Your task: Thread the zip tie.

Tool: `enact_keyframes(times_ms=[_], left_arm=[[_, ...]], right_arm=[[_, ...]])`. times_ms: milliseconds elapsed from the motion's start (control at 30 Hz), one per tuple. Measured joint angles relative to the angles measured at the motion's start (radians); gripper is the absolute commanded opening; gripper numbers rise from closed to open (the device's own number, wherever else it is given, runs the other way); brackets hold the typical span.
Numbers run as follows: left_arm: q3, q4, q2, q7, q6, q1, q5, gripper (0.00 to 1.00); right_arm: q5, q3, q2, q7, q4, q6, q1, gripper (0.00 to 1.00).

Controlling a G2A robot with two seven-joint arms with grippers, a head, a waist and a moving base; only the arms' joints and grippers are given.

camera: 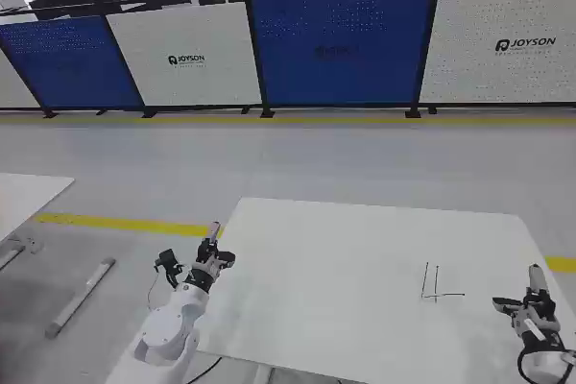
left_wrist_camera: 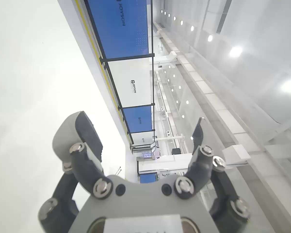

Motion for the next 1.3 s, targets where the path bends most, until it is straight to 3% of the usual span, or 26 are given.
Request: enact_keyframes(times_ms=[33,67,100,267,467,600,700,1300], left_arm=[[0.0,0.0,0.0,0.0,0.0,0.0,0.0,1.0],[0.0,0.0,0.0,0.0,0.0,0.0,0.0,0.78],[0.0,0.0,0.0,0.0,0.0,0.0,0.0,1.0],[0.0,0.0,0.0,0.0,0.0,0.0,0.0,1.0],[0.0,0.0,0.0,0.0,0.0,0.0,0.0,1.0],[0.0,0.0,0.0,0.0,0.0,0.0,0.0,1.0],[0.0,0.0,0.0,0.0,0.0,0.0,0.0,1.0],[0.0,0.0,0.0,0.0,0.0,0.0,0.0,1.0]], right_arm=[[0.0,0.0,0.0,0.0,0.0,0.0,0.0,1.0],[0.0,0.0,0.0,0.0,0.0,0.0,0.0,1.0],[0.0,0.0,0.0,0.0,0.0,0.0,0.0,1.0],[-0.007,0.009,0.001,0.021,0.001,0.004,0.004,1.0],[0.007,0.115,0.022,0.278,-0.004,0.047,0.01,1.0],[0.003,0.2,0.043,0.509,-0.01,0.101,0.021,1.0],[-0.011,0.226,0.05,0.619,0.0,0.125,0.032,1.0],[-0.009,0.223,0.049,0.589,-0.001,0.124,0.032,1.0]])
